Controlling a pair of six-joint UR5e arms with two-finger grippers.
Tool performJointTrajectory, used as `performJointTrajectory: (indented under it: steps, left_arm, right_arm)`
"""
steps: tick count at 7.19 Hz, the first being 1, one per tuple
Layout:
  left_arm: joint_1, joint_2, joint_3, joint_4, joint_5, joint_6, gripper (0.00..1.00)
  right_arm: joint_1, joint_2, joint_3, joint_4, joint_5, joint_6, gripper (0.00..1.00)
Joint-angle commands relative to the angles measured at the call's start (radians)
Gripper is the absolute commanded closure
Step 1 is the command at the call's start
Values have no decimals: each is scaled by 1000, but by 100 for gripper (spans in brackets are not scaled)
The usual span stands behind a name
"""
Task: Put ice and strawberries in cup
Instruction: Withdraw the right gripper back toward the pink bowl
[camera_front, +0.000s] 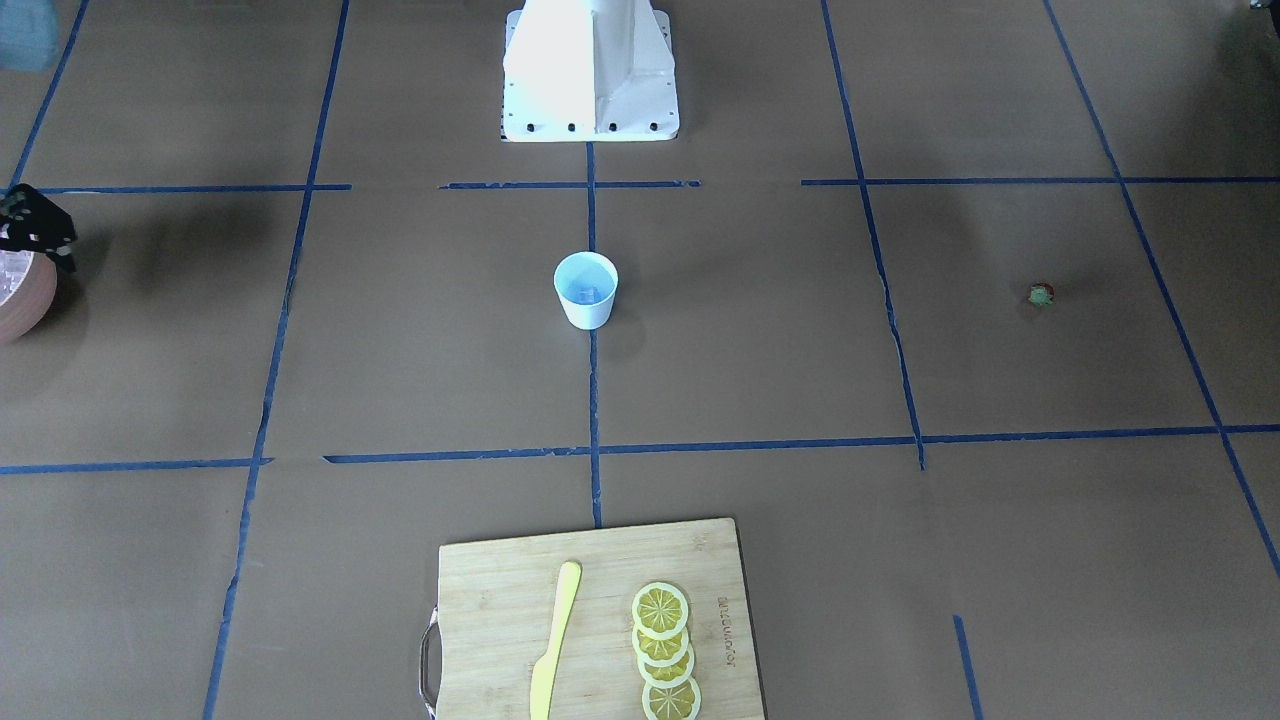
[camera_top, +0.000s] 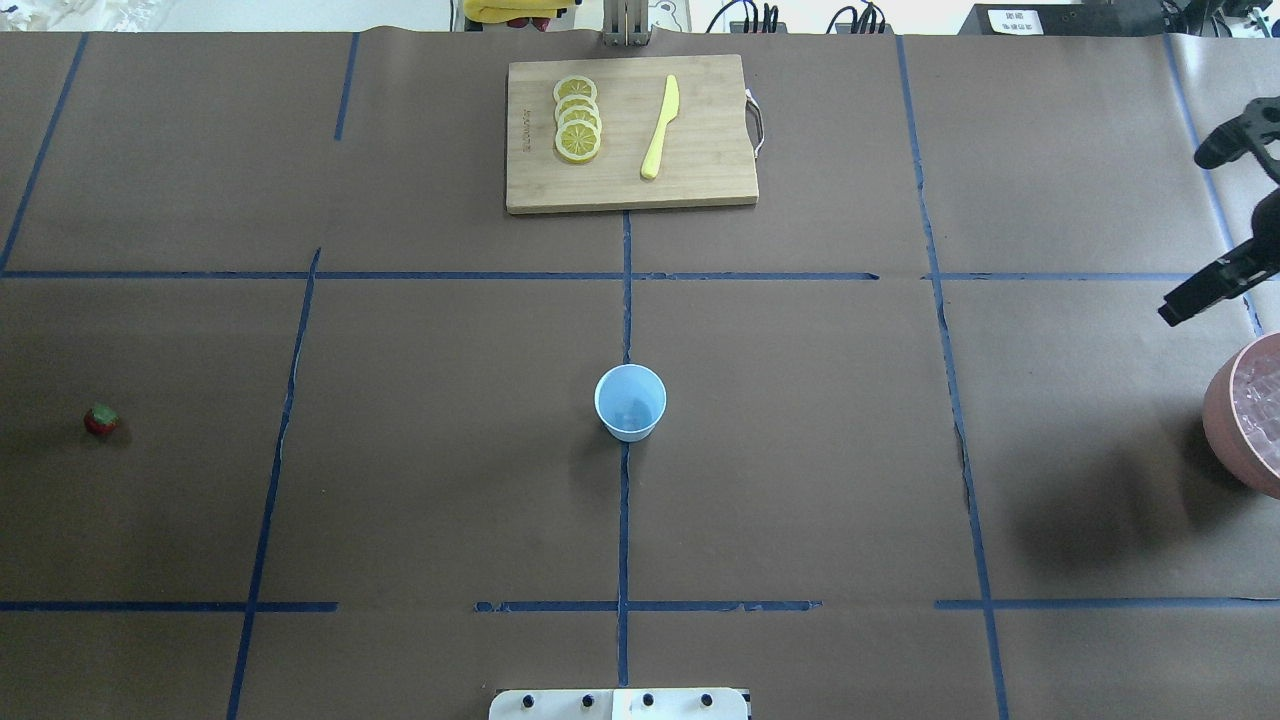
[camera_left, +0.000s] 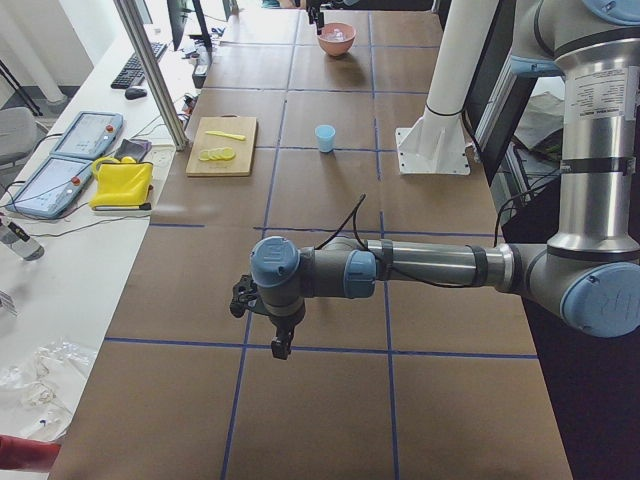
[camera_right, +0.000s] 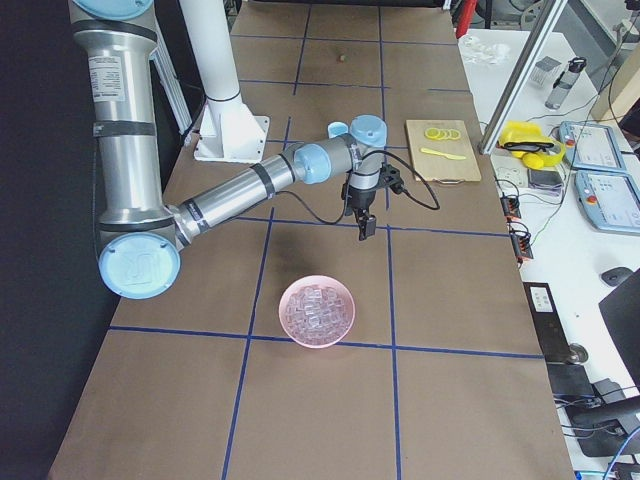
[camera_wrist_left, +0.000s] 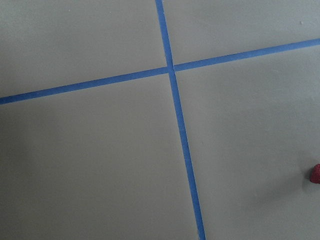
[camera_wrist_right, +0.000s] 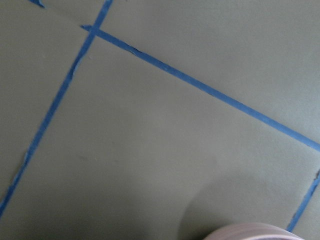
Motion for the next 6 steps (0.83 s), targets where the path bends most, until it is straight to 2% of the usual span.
performJointTrajectory:
  steps: [1,2,3,5,6]
  left_arm:
    - [0,0,0,0,0,0,0]
    - [0,0,1,0,0,0,0]
    - [0,0,0,2,0,0,0]
    - [0,0,1,2,0,0,0]
    - [0,0,3,2,0,0,0]
  right_arm:
    - [112,-134,6,0,23,-318,0]
    - [120,-169,7,5,23,-402,0]
    - [120,-209,-8,101,21,-434,0]
    - [119,-287,-75,380,26,-530,1]
    - [105,-289,-85,394,23,-546,2]
